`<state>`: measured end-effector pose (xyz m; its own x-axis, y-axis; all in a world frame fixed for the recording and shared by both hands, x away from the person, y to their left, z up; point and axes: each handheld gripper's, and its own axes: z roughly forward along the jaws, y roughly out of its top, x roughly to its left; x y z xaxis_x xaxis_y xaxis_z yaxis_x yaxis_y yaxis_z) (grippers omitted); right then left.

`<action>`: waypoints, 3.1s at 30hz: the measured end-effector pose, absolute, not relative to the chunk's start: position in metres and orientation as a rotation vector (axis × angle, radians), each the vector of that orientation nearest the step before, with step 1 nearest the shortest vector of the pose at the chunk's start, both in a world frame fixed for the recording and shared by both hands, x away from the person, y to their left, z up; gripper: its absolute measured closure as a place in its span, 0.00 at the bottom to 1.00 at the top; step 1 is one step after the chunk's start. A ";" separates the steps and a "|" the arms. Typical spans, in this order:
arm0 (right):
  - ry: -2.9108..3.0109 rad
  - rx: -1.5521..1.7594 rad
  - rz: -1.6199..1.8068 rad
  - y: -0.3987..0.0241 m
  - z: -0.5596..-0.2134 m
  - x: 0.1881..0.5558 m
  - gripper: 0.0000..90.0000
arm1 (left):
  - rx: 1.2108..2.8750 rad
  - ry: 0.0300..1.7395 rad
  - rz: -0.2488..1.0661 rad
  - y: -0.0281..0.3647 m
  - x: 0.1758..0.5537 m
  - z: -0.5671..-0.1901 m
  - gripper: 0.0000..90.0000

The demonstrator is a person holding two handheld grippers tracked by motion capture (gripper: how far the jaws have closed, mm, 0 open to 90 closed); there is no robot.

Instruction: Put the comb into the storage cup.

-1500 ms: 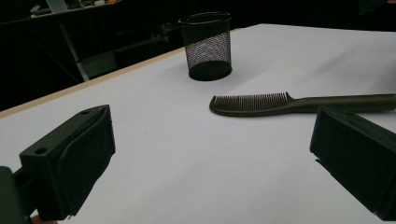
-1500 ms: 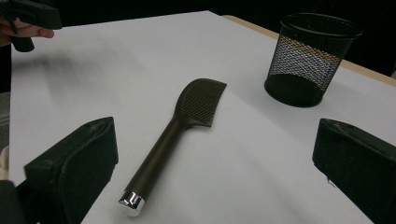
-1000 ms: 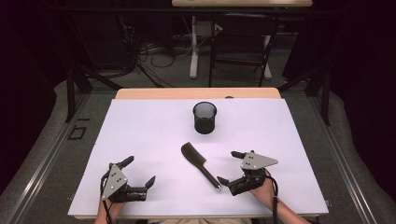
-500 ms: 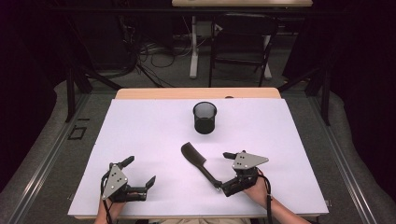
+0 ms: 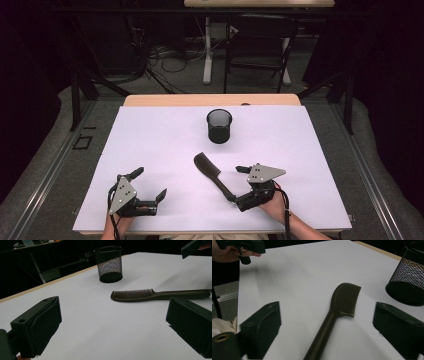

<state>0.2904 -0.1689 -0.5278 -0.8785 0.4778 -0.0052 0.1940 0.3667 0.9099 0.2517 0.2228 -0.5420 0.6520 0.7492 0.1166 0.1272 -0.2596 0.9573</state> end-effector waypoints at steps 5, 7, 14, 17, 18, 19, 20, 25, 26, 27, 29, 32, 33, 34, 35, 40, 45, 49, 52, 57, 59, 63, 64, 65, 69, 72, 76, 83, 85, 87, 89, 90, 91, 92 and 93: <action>2.391 0.569 1.487 -0.165 -0.529 0.287 0.34 | 1.755 0.707 0.701 0.224 0.252 -0.541 0.00; 2.396 0.562 1.487 -0.165 -0.530 0.287 0.40 | 1.756 0.710 0.697 0.225 0.252 -0.542 0.00; 2.433 0.527 1.438 -0.160 -0.531 0.282 0.85 | 1.764 0.703 0.699 0.224 0.251 -0.542 0.00; 2.447 0.501 1.415 -0.157 -0.531 0.278 0.96 | 1.762 0.706 0.700 0.225 0.252 -0.542 0.00; 2.457 0.490 1.393 -0.156 -0.533 0.276 1.00 | 1.760 0.710 0.701 0.225 0.253 -0.542 0.00; 2.457 0.490 1.393 -0.156 -0.533 0.276 1.00 | 1.758 0.713 0.696 0.225 0.253 -0.543 0.00; 2.470 0.486 1.374 -0.154 -0.535 0.276 1.00 | 1.760 0.714 0.695 0.225 0.253 -0.543 0.00; 2.501 0.461 1.341 -0.152 -0.538 0.274 1.00 | 1.766 0.705 0.695 0.224 0.253 -0.543 0.00; 2.513 0.449 1.324 -0.151 -0.539 0.273 1.00 | 1.765 0.706 0.694 0.224 0.253 -0.543 0.00; 2.513 0.449 1.324 -0.151 -0.539 0.273 1.00 | 1.767 0.705 0.692 0.224 0.253 -0.543 0.00; 2.542 0.428 1.279 -0.149 -0.543 0.273 1.00 | 1.763 0.706 0.697 0.224 0.252 -0.543 0.00; 2.564 0.439 1.268 -0.150 -0.545 0.272 1.00 | 1.762 0.704 0.699 0.225 0.252 -0.542 0.00; 2.567 0.439 1.264 -0.150 -0.546 0.271 1.00 | 1.760 0.707 0.698 0.225 0.252 -0.542 0.00; 2.567 0.439 1.264 -0.150 -0.546 0.271 1.00 | 1.759 0.710 0.696 0.225 0.252 -0.542 0.00; 2.571 0.434 1.266 -0.150 -0.546 0.271 1.00 | 1.761 0.712 0.694 0.225 0.253 -0.543 0.00; 2.596 0.422 1.236 -0.152 -0.547 0.268 1.00 | 1.765 0.701 0.696 0.223 0.252 -0.542 0.00; 2.626 0.416 1.188 -0.154 -0.549 0.268 1.00 | 1.763 0.709 0.691 0.224 0.253 -0.543 0.00; 2.635 0.442 1.170 -0.155 -0.550 0.269 1.00 | 1.771 0.706 0.692 0.223 0.254 -0.543 0.00; 2.637 0.439 1.154 -0.156 -0.551 0.270 1.00 | 1.772 0.703 0.693 0.223 0.253 -0.543 0.00; 2.630 0.445 1.133 -0.157 -0.551 0.271 1.00 | 1.772 0.701 0.696 0.224 0.253 -0.543 0.00; 2.623 0.458 1.135 -0.157 -0.551 0.271 1.00 | 1.767 0.708 0.698 0.224 0.253 -0.543 0.00; 2.620 0.471 1.120 -0.160 -0.552 0.273 1.00 | 1.767 0.708 0.696 0.225 0.253 -0.543 0.00; 2.617 0.475 1.110 -0.161 -0.551 0.274 1.00 | 1.768 0.706 0.696 0.225 0.253 -0.543 0.00; 2.617 0.475 1.110 -0.161 -0.551 0.274 1.00 | 1.769 0.706 0.696 0.225 0.253 -0.543 0.00; 2.606 0.488 1.100 -0.165 -0.551 0.277 1.00 | 1.773 0.714 0.696 0.224 0.254 -0.543 0.00; 2.595 0.510 1.100 -0.169 -0.550 0.278 1.00 | 1.776 0.708 0.708 0.224 0.253 -0.542 0.00; 2.583 0.522 1.097 -0.172 -0.550 0.281 1.00 | 1.767 0.722 0.706 0.226 0.253 -0.543 0.00; 2.561 0.543 1.088 -0.174 -0.550 0.288 1.00 | 1.778 0.710 0.707 0.224 0.253 -0.543 0.00; 2.563 0.551 1.082 -0.174 -0.550 0.290 1.00 | 1.772 0.711 0.708 0.225 0.254 -0.543 0.00; 2.559 0.560 1.089 -0.175 -0.551 0.291 1.00 | 1.774 0.719 0.702 0.225 0.255 -0.543 0.00; 2.558 0.569 1.084 -0.174 -0.551 0.291 1.00 | 1.774 0.718 0.703 0.225 0.255 -0.543 0.00; 2.558 0.566 1.085 -0.174 -0.551 0.291 1.00 | 1.774 0.713 0.706 0.225 0.255 -0.543 0.00; 2.559 0.564 1.076 -0.174 -0.550 0.291 1.00 | 1.774 0.711 0.706 0.225 0.254 -0.543 0.00; 2.557 0.565 1.074 -0.174 -0.550 0.291 1.00 | 1.774 0.710 0.707 0.224 0.254 -0.543 0.00; 2.554 0.567 1.065 -0.175 -0.550 0.290 1.00 | 1.775 0.711 0.708 0.224 0.254 -0.543 0.00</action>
